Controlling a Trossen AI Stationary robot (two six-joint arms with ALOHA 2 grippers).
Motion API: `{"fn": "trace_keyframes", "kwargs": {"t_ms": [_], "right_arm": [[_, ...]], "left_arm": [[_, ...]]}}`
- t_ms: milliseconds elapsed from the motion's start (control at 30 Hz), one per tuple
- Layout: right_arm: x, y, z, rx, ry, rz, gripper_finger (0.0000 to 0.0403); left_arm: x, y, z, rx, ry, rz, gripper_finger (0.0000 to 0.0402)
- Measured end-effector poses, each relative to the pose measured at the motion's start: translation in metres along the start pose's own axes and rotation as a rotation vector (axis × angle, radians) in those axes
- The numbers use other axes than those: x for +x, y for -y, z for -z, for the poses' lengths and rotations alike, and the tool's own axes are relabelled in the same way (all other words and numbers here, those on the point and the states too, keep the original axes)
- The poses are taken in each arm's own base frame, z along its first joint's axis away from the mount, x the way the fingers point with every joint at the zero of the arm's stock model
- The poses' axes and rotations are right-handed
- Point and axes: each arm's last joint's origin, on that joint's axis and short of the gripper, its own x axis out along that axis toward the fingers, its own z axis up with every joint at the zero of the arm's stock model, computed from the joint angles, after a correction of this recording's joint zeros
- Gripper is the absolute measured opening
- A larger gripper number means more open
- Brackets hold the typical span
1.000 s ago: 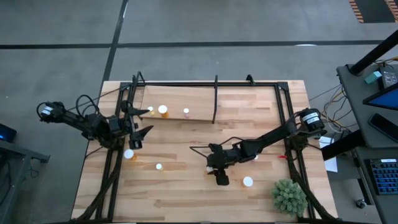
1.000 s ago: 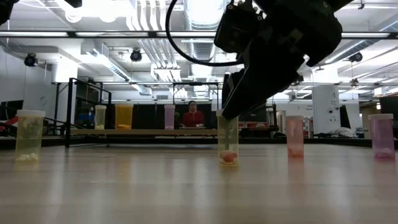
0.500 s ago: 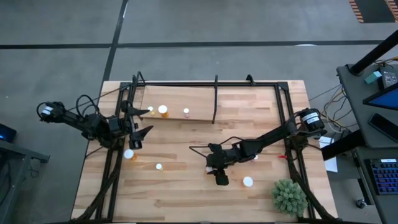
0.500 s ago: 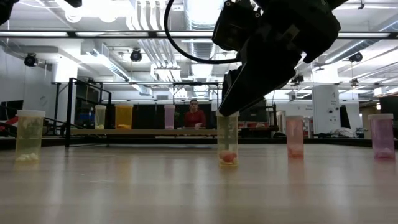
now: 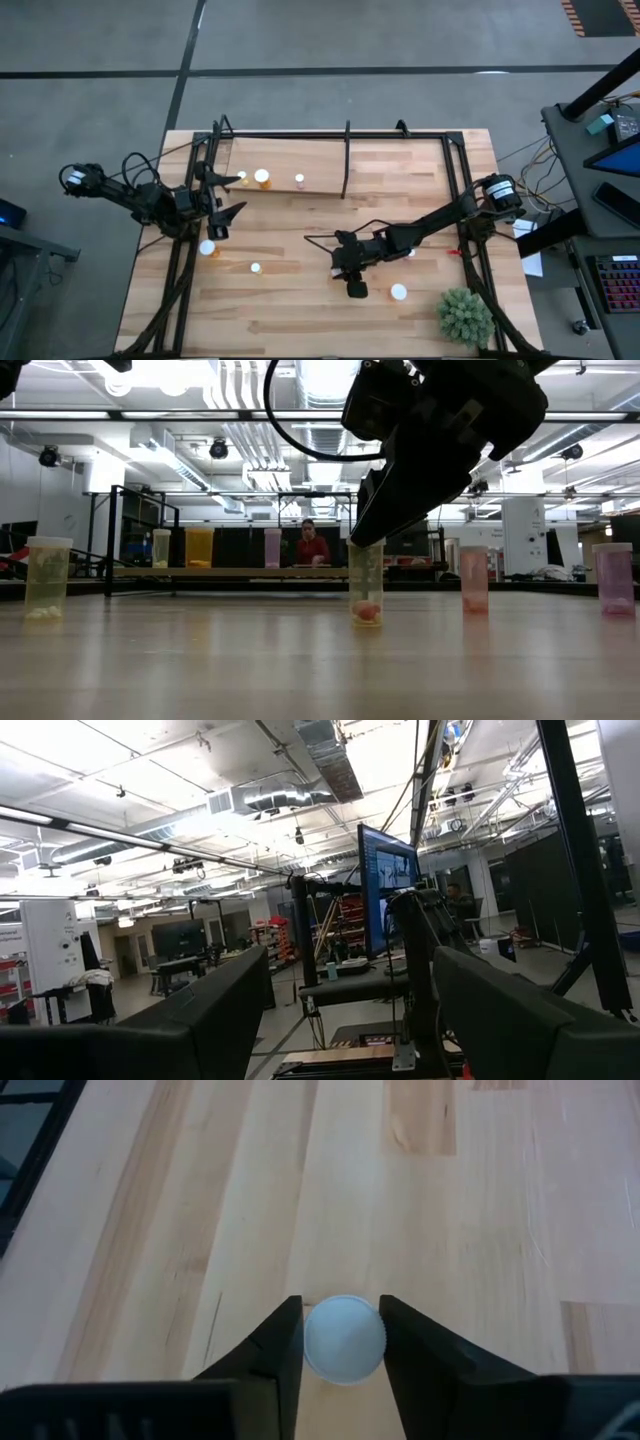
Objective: Pick and place medicine bottles onto shelf by color
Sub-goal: Put the right yellow pill bottle on the shelf
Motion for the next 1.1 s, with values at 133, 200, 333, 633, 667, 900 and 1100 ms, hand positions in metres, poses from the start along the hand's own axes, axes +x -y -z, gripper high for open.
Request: {"fn": "trace_keyframes", "kwargs": {"t_ms": [133, 200, 333, 633, 667, 900, 1100], "right_arm": [[0.0, 0.0, 0.0, 0.004, 0.001, 0.0, 0.0112], [-0.002, 0.0, -0.001, 0.004, 0.005, -0.001, 0.0114], [-0.011, 0.003, -0.011, 0.015, 0.017, 0.008, 0.0112], [-0.056, 0.026, -0.086, -0.065, -0.009, 0.147, 0.0111], [-0.064, 0.031, -0.096, -0.076, -0.005, 0.171, 0.0111], [-0.116, 0.081, -0.152, -0.087, 0.15, 0.289, 0.011], [-0.155, 0.132, -0.172, -0.005, 0.259, 0.404, 0.011]], "left_arm": [[0.0, 0.0, 0.0, 0.0, 0.0, 0.0, 0.0267], [0.0, 0.0, 0.0, 0.0, 0.0, 0.0, 0.0267], [0.0, 0.0, 0.0, 0.0, 0.0, 0.0, 0.0267], [0.0, 0.0, 0.0, 0.0, 0.001, 0.0, 0.0267], [0.0, 0.0, 0.0, -0.001, 0.001, -0.001, 0.0267], [0.0, 0.0, 0.0, -0.001, 0.001, -0.001, 0.0267], [-0.001, -0.001, -0.001, -0.002, 0.004, -0.002, 0.0267]]}}
